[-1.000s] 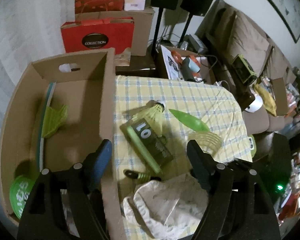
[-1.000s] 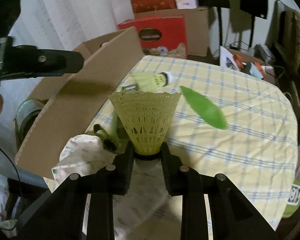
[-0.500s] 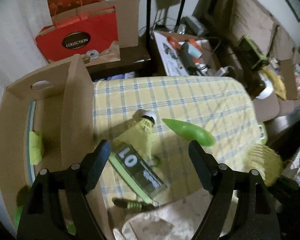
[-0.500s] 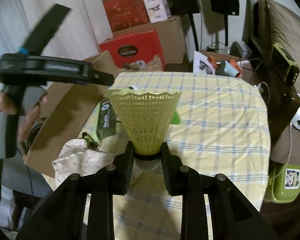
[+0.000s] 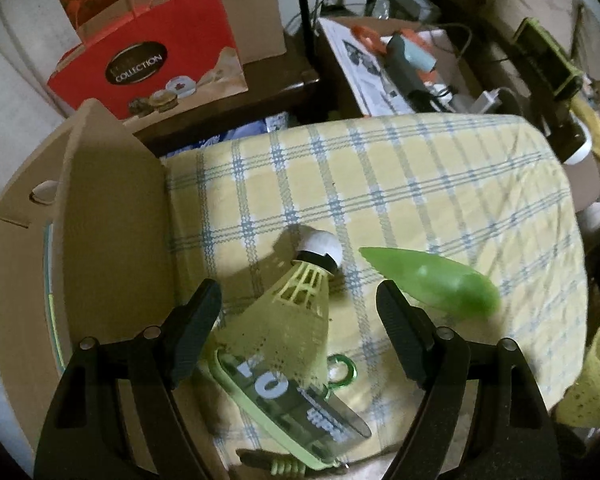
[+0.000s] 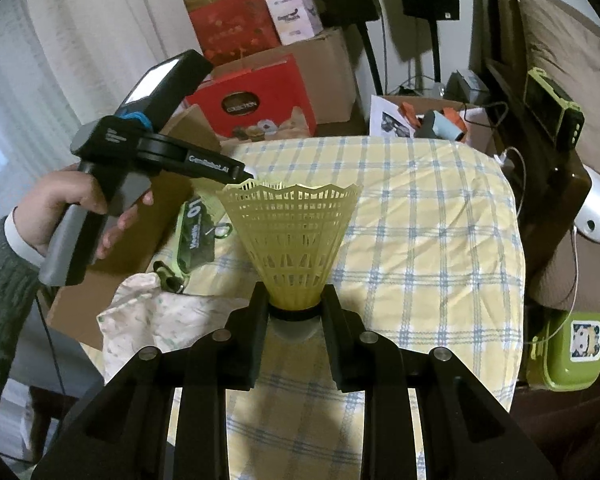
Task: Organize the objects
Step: 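Grasp a second yellow shuttlecock by its cork with the left gripper, then carry the left gripper's shuttlecock over the box while the right gripper holds its shuttlecock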
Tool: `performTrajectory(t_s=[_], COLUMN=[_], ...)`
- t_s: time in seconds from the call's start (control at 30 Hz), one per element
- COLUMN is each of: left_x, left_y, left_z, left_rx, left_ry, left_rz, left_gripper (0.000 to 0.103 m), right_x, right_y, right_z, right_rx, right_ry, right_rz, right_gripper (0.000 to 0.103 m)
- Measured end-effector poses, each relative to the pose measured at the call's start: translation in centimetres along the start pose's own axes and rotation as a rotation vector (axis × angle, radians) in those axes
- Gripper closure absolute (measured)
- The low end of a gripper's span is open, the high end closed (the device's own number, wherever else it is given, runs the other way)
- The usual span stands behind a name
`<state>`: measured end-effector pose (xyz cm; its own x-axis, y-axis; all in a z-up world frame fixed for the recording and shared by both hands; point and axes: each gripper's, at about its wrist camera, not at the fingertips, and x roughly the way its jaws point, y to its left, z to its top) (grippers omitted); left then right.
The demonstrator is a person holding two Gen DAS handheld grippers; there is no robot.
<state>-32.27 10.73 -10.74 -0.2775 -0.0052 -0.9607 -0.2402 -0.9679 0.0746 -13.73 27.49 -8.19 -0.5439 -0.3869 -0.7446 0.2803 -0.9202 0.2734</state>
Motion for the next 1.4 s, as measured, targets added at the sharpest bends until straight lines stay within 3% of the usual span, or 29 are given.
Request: performTrajectory(t_s=[0.13, 0.43, 1.0, 1.13, 1.2, 1.4], left_x=[1.2, 1.5, -6.4, -7.7, -8.2, -9.6], left_y=[0.1, -0.3, -0.5, -0.5, -0.6, -1.1], left_z=[0.1, 0.3, -4.9, -6.5, -7.4, -9.0], left_rx=[0.003, 0.014, -0.111, -0.138, -0.136, -0.128], left_ry=[0.027, 0.019, -0.295, -0.354, -0.375, -0.413], left_rz=[0.018, 0.016, -0.123, -0.136, -0.13, -0.134], left_gripper=[0.036, 0.069, 0.072, 0.077, 0.086, 0.086], right_x=[0.1, 0.4, -1.6, -2.1, -2.2, -2.0], right_y=[-0.3, 0.0, 0.4, 0.5, 0.8, 1.8], right_z=[0.0, 0.0, 2.9, 3.6, 4.0, 4.4], right_rx=[0.008, 0.019, 0.057, 0.068, 0.065, 0.055], right_ry=[0.001, 0.006, -0.075, -0.094, -0.101, -0.11], right_rz=[0.002, 0.004, -0.094, -0.117, -0.129, -0.14], right_gripper=[0.077, 0.077, 0.077, 0.077, 0.077, 0.077])
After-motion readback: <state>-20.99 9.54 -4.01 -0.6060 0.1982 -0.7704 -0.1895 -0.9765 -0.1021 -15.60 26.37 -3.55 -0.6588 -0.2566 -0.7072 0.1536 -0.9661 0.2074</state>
